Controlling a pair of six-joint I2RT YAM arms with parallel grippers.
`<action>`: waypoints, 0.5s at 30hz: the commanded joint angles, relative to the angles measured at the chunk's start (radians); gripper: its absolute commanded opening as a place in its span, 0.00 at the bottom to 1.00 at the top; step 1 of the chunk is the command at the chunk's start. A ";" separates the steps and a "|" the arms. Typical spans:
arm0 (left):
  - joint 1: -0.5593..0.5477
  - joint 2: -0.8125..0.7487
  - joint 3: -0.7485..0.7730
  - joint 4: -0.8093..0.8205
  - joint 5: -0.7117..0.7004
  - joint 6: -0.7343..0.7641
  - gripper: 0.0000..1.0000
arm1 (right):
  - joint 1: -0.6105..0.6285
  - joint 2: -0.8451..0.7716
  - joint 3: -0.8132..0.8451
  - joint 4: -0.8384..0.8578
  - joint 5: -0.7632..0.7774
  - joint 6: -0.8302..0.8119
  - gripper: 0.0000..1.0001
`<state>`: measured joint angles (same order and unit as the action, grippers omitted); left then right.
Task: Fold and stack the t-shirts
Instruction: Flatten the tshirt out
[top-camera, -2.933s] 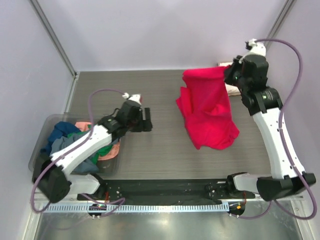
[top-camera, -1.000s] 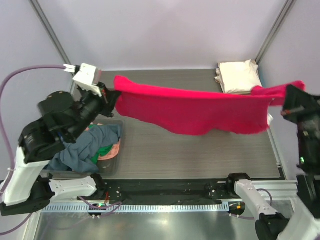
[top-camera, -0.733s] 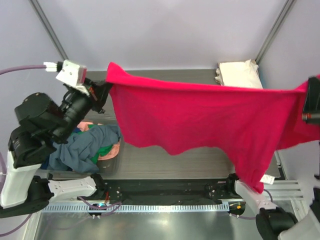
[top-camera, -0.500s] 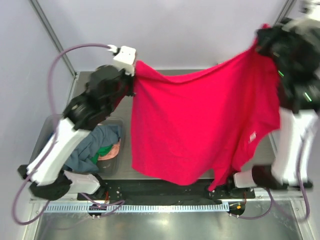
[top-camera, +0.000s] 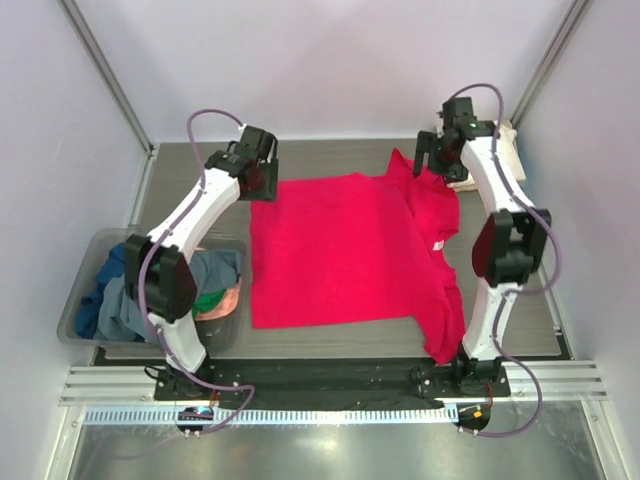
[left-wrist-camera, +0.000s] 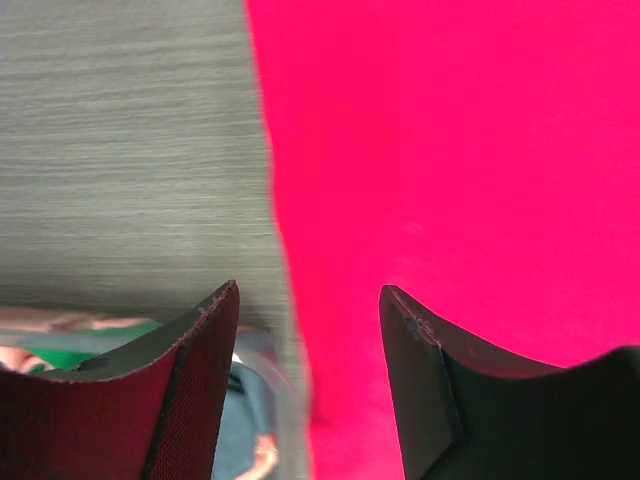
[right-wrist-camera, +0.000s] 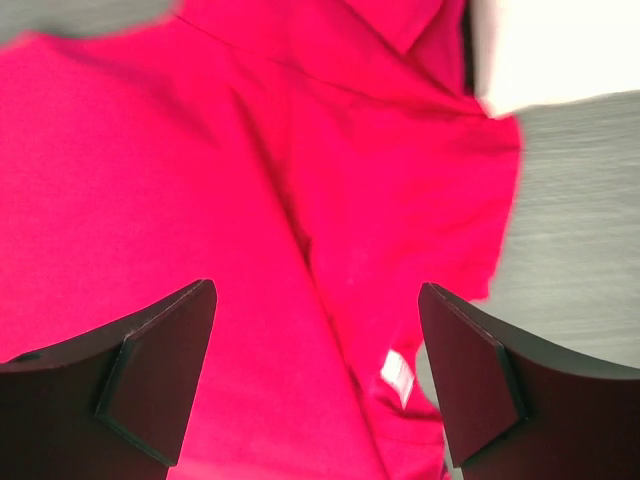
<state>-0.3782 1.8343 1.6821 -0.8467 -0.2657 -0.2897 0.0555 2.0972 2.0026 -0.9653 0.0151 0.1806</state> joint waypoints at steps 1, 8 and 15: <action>-0.044 -0.151 -0.007 0.040 0.032 -0.083 0.60 | 0.004 -0.348 -0.081 0.106 0.008 0.029 0.88; -0.137 -0.260 -0.306 0.205 0.082 -0.242 0.59 | 0.021 -0.477 -0.513 0.284 -0.119 0.132 0.88; -0.235 -0.201 -0.484 0.353 0.129 -0.328 0.57 | 0.029 -0.318 -0.516 0.326 -0.124 0.135 0.87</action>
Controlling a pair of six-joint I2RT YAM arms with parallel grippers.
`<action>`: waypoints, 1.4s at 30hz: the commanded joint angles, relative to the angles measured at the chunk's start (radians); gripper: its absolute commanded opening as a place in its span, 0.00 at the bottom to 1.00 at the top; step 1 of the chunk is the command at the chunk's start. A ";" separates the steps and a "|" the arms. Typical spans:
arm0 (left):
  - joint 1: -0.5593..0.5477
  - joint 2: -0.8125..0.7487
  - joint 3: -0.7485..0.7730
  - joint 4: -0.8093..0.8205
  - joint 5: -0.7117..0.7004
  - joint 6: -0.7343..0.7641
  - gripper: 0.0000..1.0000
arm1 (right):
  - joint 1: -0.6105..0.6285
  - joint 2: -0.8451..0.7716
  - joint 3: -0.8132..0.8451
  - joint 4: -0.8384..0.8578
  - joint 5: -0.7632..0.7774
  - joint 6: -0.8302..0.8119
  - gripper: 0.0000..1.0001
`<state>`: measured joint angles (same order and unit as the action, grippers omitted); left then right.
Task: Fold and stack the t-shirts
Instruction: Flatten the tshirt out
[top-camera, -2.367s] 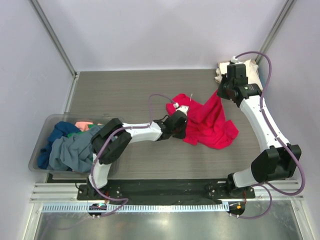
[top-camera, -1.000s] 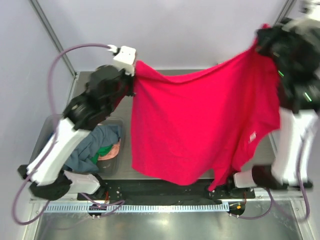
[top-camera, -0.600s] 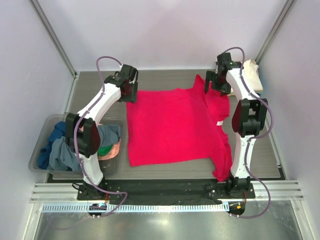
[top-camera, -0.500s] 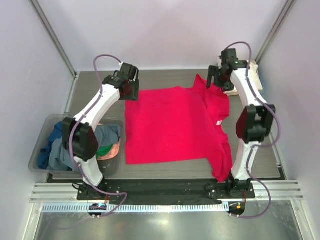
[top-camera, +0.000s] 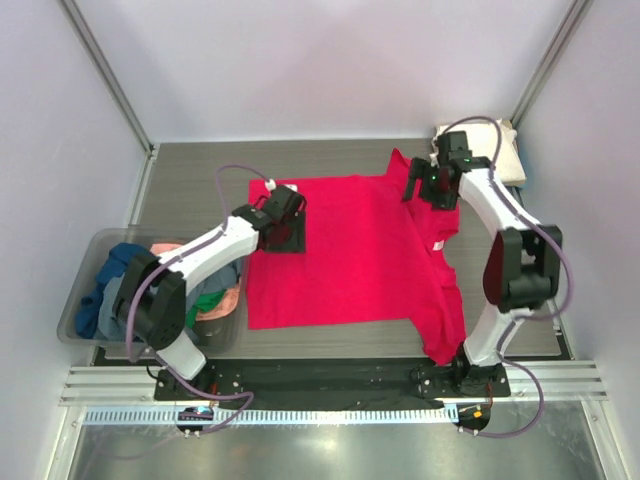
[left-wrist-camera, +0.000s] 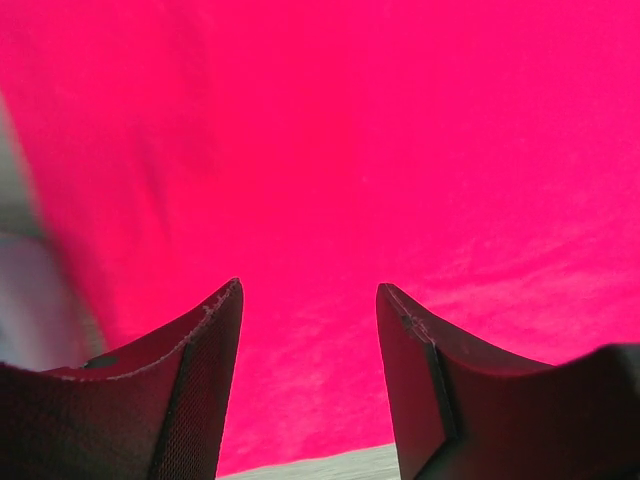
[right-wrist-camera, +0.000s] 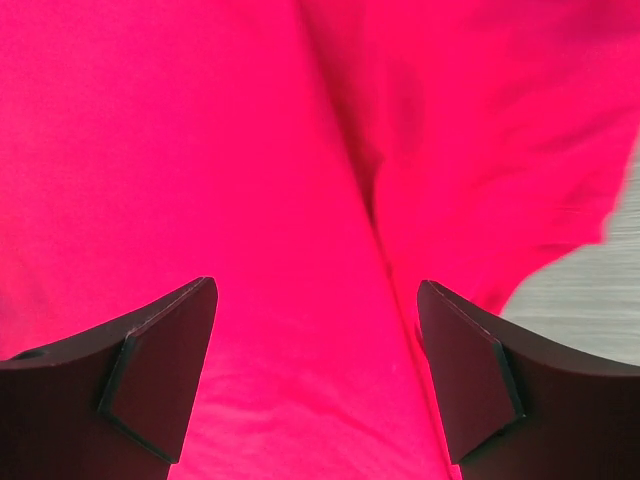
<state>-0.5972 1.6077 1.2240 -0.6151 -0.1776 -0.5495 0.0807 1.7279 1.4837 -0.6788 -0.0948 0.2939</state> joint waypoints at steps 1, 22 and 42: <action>-0.016 0.055 -0.043 0.136 0.055 -0.082 0.57 | 0.004 0.074 0.018 0.047 0.004 0.025 0.87; 0.287 0.350 -0.001 0.035 -0.029 -0.006 0.50 | 0.002 0.821 0.777 -0.065 -0.072 -0.038 0.87; 0.123 0.017 0.054 -0.096 -0.078 -0.036 0.56 | 0.050 0.518 0.738 -0.018 -0.155 -0.107 0.91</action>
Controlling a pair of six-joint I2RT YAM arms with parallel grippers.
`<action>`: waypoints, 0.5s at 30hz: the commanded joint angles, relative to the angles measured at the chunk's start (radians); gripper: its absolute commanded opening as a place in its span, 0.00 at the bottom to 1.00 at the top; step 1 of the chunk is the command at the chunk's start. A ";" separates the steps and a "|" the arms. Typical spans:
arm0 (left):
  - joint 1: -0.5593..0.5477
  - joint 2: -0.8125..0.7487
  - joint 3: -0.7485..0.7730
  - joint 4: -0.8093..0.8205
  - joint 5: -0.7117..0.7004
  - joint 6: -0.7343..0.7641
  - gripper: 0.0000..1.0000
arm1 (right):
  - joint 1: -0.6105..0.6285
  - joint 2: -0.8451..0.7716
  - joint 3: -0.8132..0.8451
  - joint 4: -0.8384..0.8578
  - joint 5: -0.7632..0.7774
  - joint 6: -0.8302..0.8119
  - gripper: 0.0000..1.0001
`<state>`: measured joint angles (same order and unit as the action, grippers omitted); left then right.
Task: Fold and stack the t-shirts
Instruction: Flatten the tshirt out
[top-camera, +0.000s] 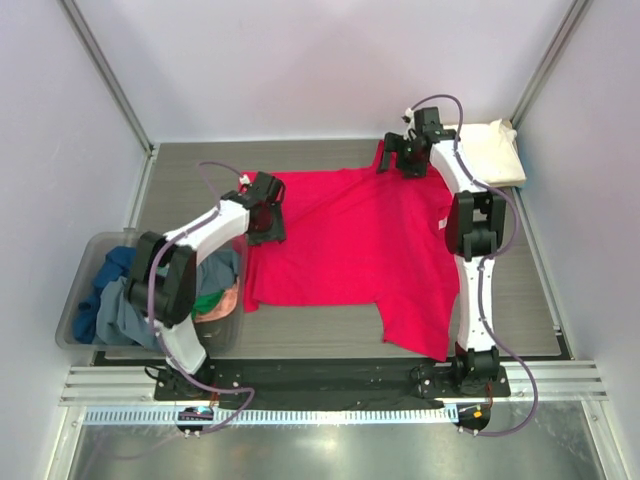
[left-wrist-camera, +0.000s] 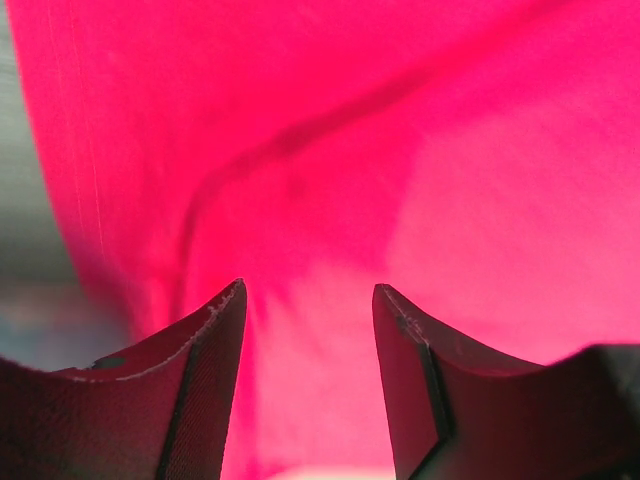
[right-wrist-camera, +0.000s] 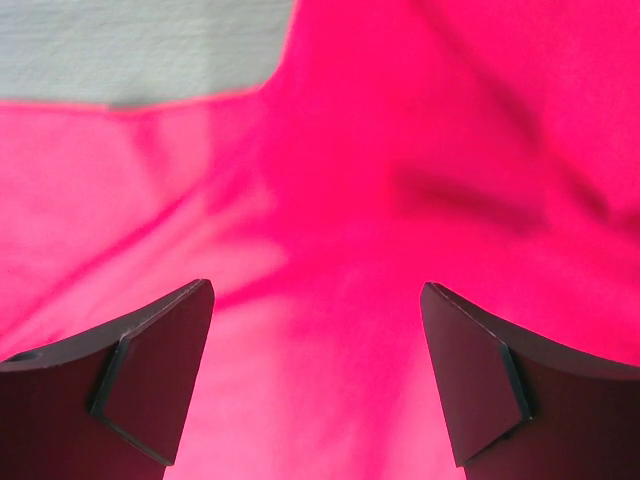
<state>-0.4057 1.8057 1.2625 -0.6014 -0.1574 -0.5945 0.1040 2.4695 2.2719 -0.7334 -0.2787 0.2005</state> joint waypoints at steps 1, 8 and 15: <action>-0.088 -0.210 0.011 -0.150 -0.122 -0.007 0.56 | 0.029 -0.260 -0.122 0.038 0.032 -0.003 0.91; -0.128 -0.624 -0.138 -0.385 -0.342 -0.256 0.68 | 0.091 -0.573 -0.464 0.052 0.044 0.016 0.91; -0.127 -1.152 -0.330 -0.794 -0.538 -0.822 0.85 | 0.221 -0.777 -0.761 0.153 0.038 0.092 0.90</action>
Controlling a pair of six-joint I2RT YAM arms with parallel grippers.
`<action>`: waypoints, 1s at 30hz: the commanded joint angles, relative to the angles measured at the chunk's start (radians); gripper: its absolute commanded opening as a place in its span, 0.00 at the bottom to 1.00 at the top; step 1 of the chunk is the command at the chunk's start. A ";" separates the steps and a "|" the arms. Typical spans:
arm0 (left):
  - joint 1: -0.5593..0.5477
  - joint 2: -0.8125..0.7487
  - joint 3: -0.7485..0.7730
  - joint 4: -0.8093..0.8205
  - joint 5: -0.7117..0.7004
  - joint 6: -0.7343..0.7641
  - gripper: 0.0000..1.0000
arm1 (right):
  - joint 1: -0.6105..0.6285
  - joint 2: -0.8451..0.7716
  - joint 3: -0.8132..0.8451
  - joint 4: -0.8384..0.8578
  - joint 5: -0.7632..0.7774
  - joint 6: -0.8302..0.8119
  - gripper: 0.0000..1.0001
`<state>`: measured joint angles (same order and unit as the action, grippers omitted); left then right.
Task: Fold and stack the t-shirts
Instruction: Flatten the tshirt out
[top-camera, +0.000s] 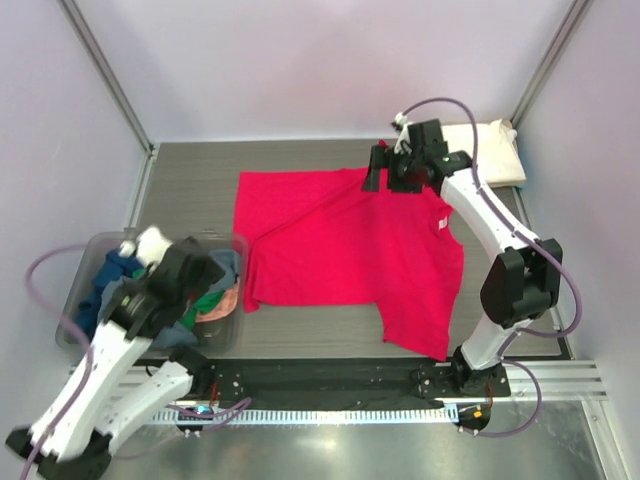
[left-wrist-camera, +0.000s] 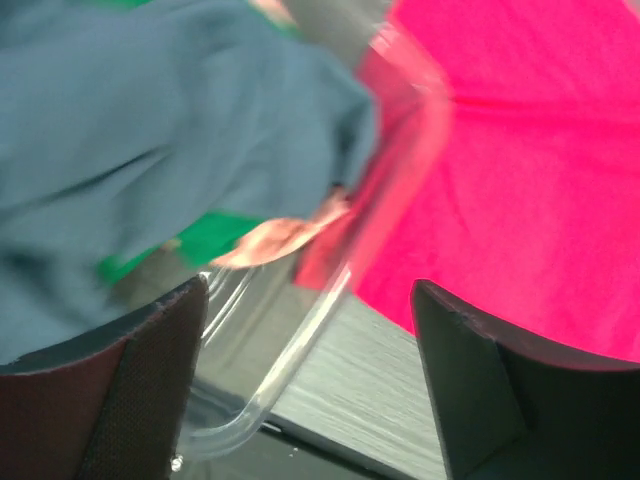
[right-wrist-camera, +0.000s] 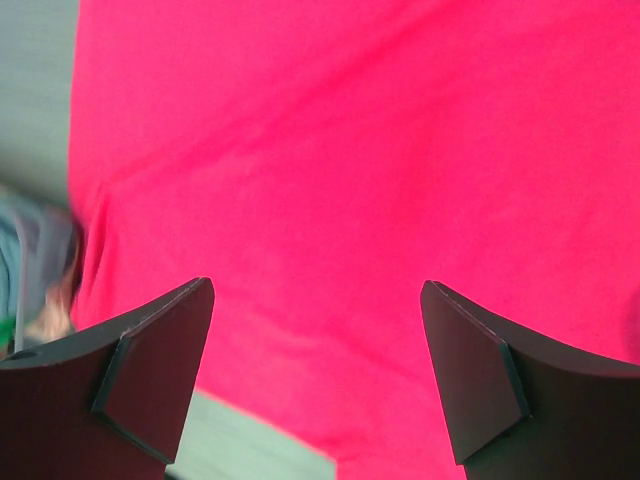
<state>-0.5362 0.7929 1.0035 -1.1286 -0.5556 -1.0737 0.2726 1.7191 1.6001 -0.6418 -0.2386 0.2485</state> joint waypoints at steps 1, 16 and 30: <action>0.004 -0.208 -0.100 -0.293 -0.147 -0.380 1.00 | 0.072 -0.053 -0.135 0.071 -0.002 0.051 0.90; 0.224 0.141 0.000 0.201 -0.372 -0.097 1.00 | 0.287 -0.187 -0.370 0.139 0.064 0.043 0.90; 0.670 0.636 0.007 0.711 0.124 0.113 1.00 | 0.287 -0.185 -0.434 0.162 0.041 0.014 0.90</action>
<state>0.1127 1.3533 0.9562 -0.5526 -0.5331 -1.0115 0.5591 1.5330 1.1648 -0.5262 -0.1822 0.2783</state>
